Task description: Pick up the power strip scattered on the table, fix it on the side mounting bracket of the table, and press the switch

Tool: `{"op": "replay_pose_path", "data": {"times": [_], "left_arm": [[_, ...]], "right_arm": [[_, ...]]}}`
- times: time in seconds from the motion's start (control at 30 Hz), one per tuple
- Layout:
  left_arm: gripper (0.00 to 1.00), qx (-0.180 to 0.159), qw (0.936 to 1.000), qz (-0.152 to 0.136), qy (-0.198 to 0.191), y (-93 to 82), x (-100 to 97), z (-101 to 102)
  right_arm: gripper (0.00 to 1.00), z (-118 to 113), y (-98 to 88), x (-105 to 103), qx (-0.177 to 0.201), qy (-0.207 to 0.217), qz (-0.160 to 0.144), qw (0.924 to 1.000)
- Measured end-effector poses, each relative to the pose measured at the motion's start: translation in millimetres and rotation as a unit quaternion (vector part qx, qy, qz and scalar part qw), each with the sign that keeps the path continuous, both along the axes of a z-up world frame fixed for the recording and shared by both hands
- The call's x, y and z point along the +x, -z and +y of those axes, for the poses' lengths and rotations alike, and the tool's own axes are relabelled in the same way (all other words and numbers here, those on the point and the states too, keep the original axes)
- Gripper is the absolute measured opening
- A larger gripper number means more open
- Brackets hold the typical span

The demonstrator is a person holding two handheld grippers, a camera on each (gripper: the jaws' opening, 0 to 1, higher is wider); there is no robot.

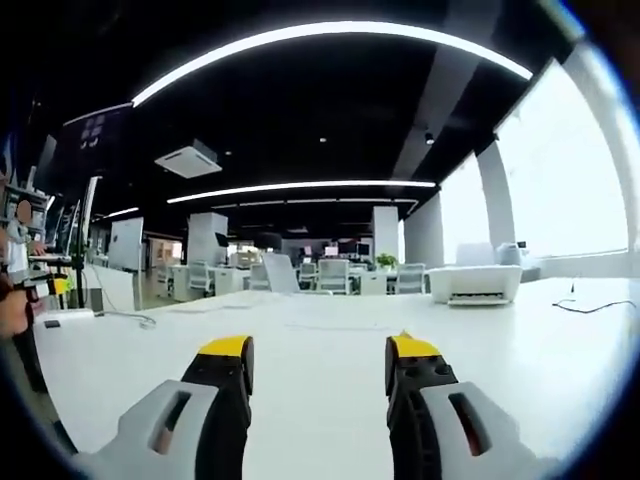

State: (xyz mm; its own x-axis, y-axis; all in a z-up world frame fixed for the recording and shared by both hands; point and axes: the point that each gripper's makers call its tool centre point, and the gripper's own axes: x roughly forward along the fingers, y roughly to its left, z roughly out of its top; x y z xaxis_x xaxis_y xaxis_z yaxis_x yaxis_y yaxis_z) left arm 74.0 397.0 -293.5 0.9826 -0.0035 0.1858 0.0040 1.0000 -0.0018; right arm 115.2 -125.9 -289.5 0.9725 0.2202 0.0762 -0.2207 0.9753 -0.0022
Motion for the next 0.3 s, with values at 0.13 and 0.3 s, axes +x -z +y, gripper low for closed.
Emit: {"op": "replay_pose_path", "data": {"times": [0.13,0.3], "left_arm": [[0.68,-0.002,1.0000,0.000,-0.001,-0.5,0.2,1.3],[0.68,-0.001,1.0000,0.000,0.001,-1.4,0.8,-0.6]], "right_arm": [[0.49,1.3,1.2,0.4,0.001,0.000,0.001,1.0000],[0.49,2.4,3.5,0.7,0.002,0.001,0.003,1.0000]]}}
